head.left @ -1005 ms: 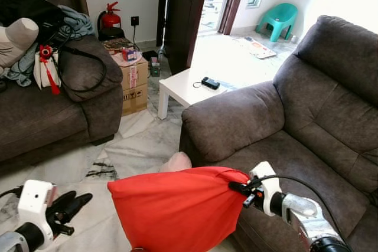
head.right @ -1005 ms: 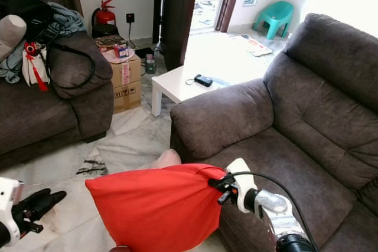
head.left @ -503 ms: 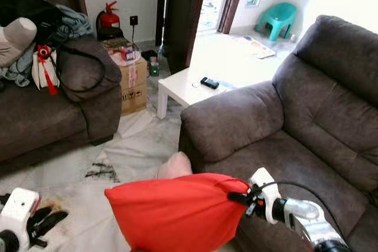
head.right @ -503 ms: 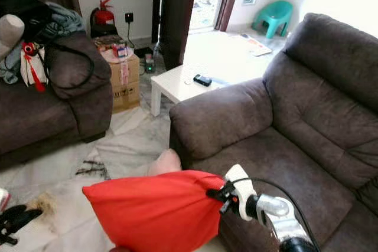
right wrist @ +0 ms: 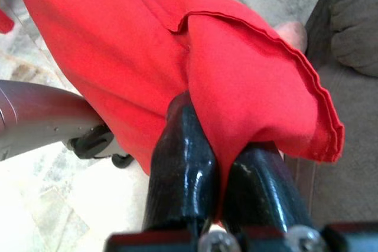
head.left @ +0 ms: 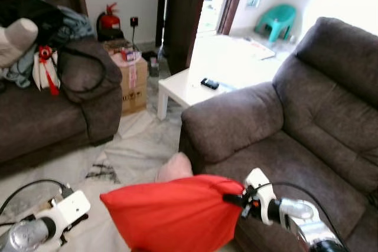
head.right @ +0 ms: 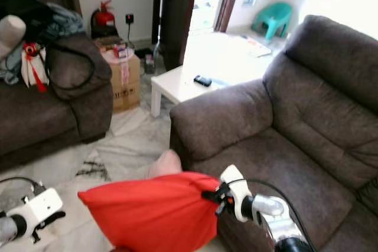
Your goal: Move the pillow to the sofa from floor
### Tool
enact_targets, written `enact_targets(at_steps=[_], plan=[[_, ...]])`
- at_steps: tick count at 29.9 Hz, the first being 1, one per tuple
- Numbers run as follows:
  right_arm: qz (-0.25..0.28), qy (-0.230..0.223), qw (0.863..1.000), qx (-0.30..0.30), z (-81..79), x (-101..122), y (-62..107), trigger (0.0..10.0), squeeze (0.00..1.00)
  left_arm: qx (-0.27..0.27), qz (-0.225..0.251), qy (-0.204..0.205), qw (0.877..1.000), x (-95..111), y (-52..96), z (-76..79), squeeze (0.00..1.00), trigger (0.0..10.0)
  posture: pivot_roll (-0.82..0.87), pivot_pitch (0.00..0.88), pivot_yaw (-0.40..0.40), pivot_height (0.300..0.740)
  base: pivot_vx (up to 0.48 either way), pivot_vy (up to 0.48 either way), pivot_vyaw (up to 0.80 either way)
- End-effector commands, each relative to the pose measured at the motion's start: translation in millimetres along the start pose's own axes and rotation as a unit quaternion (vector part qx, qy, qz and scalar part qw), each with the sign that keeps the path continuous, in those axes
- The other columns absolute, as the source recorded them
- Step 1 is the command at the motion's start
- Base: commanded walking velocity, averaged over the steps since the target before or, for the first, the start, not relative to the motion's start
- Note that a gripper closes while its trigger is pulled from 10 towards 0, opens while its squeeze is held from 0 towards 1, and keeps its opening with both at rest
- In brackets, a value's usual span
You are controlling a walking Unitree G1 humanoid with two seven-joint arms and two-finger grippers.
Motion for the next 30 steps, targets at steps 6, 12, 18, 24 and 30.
enact_targets(at_steps=[6, 12, 18, 24, 30], plan=[[0.011, 0.010, 1.000, -0.009, 3.4, 4.9, 4.8, 10.0, 0.00, 0.005, 0.013, -0.028, 1.000, -5.5, 0.3, -20.2, 0.00, 10.0, 0.26, 0.000, -0.159, 0.740, 0.000, 0.000, 0.00], [0.011, 0.010, 1.000, -0.008, 2.5, 6.4, 2.1, 10.0, 0.00, -0.012, 0.081, 0.058, 0.995, 7.1, -4.1, -22.6, 0.00, 10.0, 0.27, 0.000, -0.159, 0.740, 0.000, 0.000, 0.00], [0.014, 0.011, 1.000, -0.005, 1.3, 8.4, 0.1, 10.0, 0.00, -0.026, 0.119, 0.089, 0.989, 22.4, -13.9, -17.6, 0.00, 10.0, 0.26, 0.000, -0.160, 0.740, 0.000, 0.000, 0.00], [0.013, 0.013, 1.000, -0.004, 1.6, 8.5, 0.7, 10.0, 0.00, -0.061, 0.148, 0.096, 0.983, 37.7, -22.9, -8.5, 0.00, 0.0, 0.26, 0.000, -0.162, 0.740, 0.000, 0.000, 0.00], [0.019, 0.012, 1.000, -0.003, 0.3, 10.0, -1.2, 10.0, 0.00, -0.063, 0.157, 0.118, 0.978, 40.1, -22.2, -10.3, 0.00, 10.0, 0.26, 0.000, -0.159, 0.740, 0.000, 0.000, 0.00]])
Point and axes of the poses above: a point about 5 cm out from each wrist's last joint towards the gripper, its own y axis pointing back from the gripper into the wrist, its own x axis along the axis of the wrist's last joint, z = x × y, the point moved 1 cm from there along -y, pointing out of the wrist towards the gripper, and after that the axes turned 12 degrees about -y, right-handed, at the moved point
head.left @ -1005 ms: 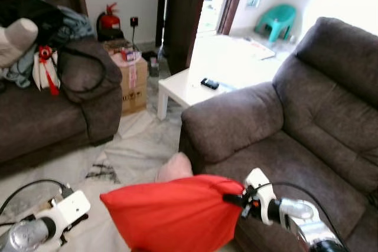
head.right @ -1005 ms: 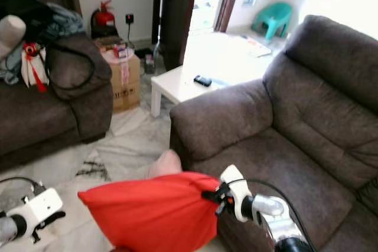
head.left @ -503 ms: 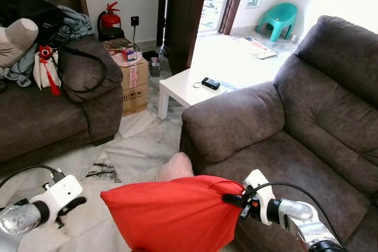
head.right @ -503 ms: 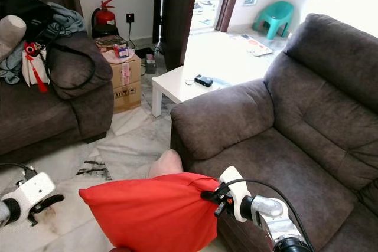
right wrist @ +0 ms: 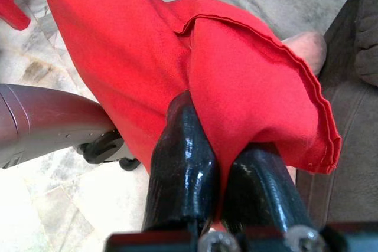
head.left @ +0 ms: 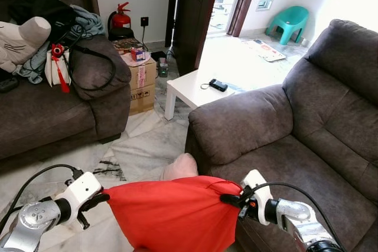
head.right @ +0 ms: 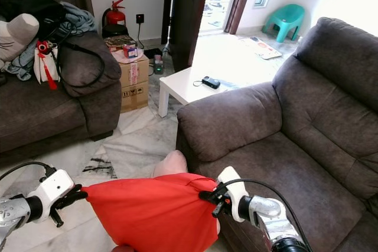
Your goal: Move the pillow to the sofa from floor
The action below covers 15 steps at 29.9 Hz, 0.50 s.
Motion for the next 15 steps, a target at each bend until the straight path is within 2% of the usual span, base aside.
enact_targets(at_steps=[1, 2, 9, 11, 15], plan=[[0.016, 0.016, 1.000, -0.009, 4.9, 11.4, 4.0, 10.0, 0.00, -0.005, 0.012, 0.006, 1.000, 5.2, -2.7, 0.0, 0.84, 10.0, 0.26, 0.000, -0.159, 0.740, 0.000, 0.000, 0.00], [0.014, 0.018, 1.000, -0.010, 5.2, 11.1, 4.3, 10.0, 0.00, -0.006, 0.013, 0.010, 1.000, 4.3, -1.0, -0.5, 1.00, 10.0, 0.26, 0.000, -0.158, 0.740, 0.000, 0.000, 0.00], [0.011, 0.014, 1.000, -0.006, 5.5, 8.8, 6.6, 10.0, 0.00, -0.031, 0.022, 0.035, 0.999, 3.4, 5.3, 0.0, 1.00, 10.0, 0.26, 0.000, -0.159, 0.740, 0.000, 0.000, 0.00], [0.008, 0.020, 1.000, -0.001, 5.1, 9.0, 7.0, 10.0, 0.00, -0.047, 0.018, 0.032, 0.998, 2.0, 6.2, 2.9, 1.00, 10.0, 0.26, 0.000, -0.159, 0.740, 0.000, 0.000, 0.00], [-0.011, 0.048, 0.998, 0.048, -3.5, 6.7, 7.0, 10.0, 0.00, -0.100, 0.005, 0.023, 0.995, -2.4, 6.9, 18.5, 1.00, 10.0, 0.26, 0.000, -0.158, 0.740, 0.000, 0.000, 0.00]])
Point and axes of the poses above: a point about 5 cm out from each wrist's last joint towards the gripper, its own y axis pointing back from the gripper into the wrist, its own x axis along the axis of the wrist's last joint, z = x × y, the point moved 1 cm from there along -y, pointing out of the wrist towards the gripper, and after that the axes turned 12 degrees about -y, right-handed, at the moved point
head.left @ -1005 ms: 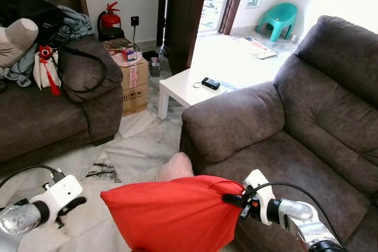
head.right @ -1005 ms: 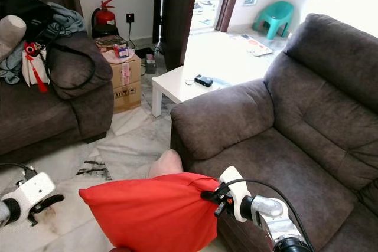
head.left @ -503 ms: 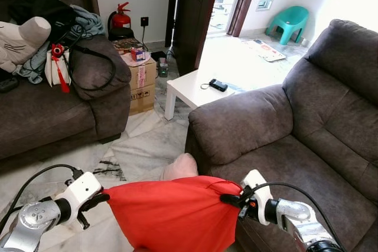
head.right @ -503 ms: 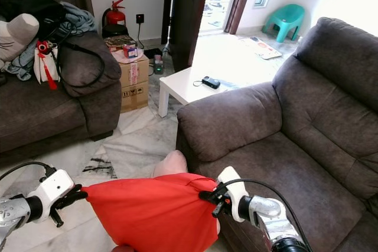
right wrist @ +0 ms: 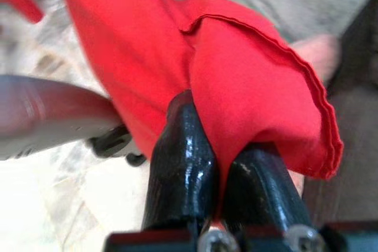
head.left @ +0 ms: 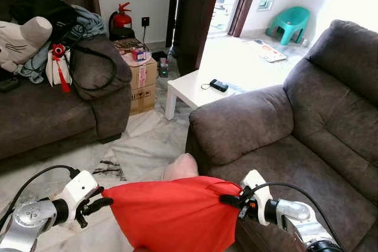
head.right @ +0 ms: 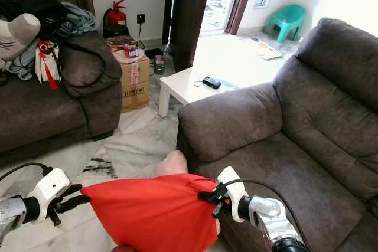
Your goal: Move the pillow to the sofa from floor
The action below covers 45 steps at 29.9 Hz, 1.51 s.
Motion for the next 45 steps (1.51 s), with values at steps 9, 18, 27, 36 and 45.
enact_targets(at_steps=[9, 18, 27, 36, 45], plan=[[-0.048, 0.040, 0.997, 0.041, -0.8, -2.3, 9.7, 10.0, 0.00, -0.084, -0.010, 0.014, 0.996, -2.7, 2.1, 21.1, 1.00, 10.0, 0.26, 0.000, -0.159, 0.740, 0.000, 0.000, 0.00], [-0.067, 0.039, 0.996, 0.050, -2.3, -7.9, 12.1, 10.0, 0.00, -0.115, -0.043, 0.016, 0.992, -3.0, 18.2, 15.6, 0.00, 10.0, 0.26, 0.000, -0.161, 0.740, 0.000, 0.000, 0.00], [-0.067, 0.038, 0.996, 0.050, -2.7, -7.5, 11.3, 10.0, 0.00, 0.052, -0.154, -0.085, 0.983, -31.1, 27.5, -17.3, 0.00, 10.0, 0.25, 0.000, -0.159, 0.740, 0.000, 0.000, 0.00], [-0.063, 0.038, 0.996, 0.043, -2.0, -6.9, 11.1, 10.0, 0.00, 0.325, -0.164, -0.017, 0.931, -38.5, 38.2, -46.8, 0.00, 10.0, 0.25, 0.000, -0.168, 0.740, 0.000, 0.000, 0.00], [-0.051, 0.041, 0.997, 0.043, -3.7, -2.6, 6.6, 10.0, 0.00, 0.492, 0.011, 0.278, 0.825, -31.0, 31.8, -53.3, 0.00, 10.0, 0.25, 0.000, -0.173, 0.740, 0.000, 0.000, 0.00]])
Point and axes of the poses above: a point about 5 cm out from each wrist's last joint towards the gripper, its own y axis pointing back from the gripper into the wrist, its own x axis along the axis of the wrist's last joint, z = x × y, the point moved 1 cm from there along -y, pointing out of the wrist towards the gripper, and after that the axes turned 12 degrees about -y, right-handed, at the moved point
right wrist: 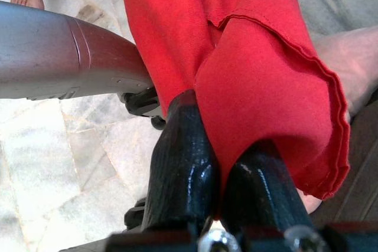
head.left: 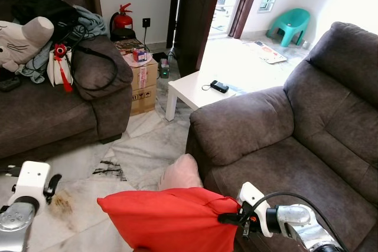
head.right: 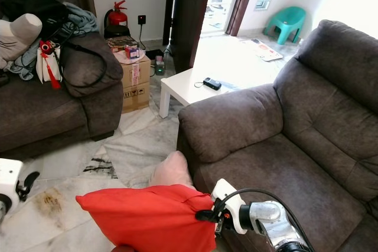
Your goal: Move the pillow to the sofa from floor
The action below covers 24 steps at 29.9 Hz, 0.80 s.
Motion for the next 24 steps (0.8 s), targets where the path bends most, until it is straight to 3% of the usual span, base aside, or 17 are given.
enact_targets(at_steps=[1, 4, 9, 17, 24], plan=[[0.017, 0.017, 1.000, -0.009, 3.6, 10.8, 4.3, 10.0, 0.00, -0.016, 0.018, 0.100, 0.995, 3.8, -1.6, 12.3, 0.00, 10.0, 0.25, 0.000, -0.176, 0.740, 0.000, 0.000, 0.00], [0.017, 0.019, 1.000, -0.009, 3.5, 11.5, 4.3, 10.0, 0.00, -0.061, 0.034, 0.179, 0.981, 9.0, -2.7, 27.4, 0.00, 10.0, 0.25, 0.000, -0.178, 0.740, 0.000, 0.000, 0.00], [0.020, 0.021, 0.999, -0.013, 4.0, 12.6, 4.3, 10.0, 0.00, -0.125, 0.033, 0.200, 0.971, 8.8, -2.2, 42.4, 0.00, 10.0, 0.24, 0.000, -0.176, 0.740, 0.000, 0.000, 0.00], [0.024, 0.021, 0.999, -0.015, 3.7, 13.4, 3.8, 10.0, 0.01, -0.141, 0.004, 0.273, 0.952, -6.7, 0.5, 44.2, 0.00, 10.0, 0.24, 0.000, -0.179, 0.740, 0.000, 0.000, 0.00], [0.020, 0.026, 0.999, -0.012, 4.6, 14.6, 6.7, 10.0, 0.00, -0.183, -0.017, 0.309, 0.933, -21.1, 7.7, 59.2, 0.00, 10.0, 0.23, 0.000, -0.194, 0.740, 0.000, 0.000, 0.00]])
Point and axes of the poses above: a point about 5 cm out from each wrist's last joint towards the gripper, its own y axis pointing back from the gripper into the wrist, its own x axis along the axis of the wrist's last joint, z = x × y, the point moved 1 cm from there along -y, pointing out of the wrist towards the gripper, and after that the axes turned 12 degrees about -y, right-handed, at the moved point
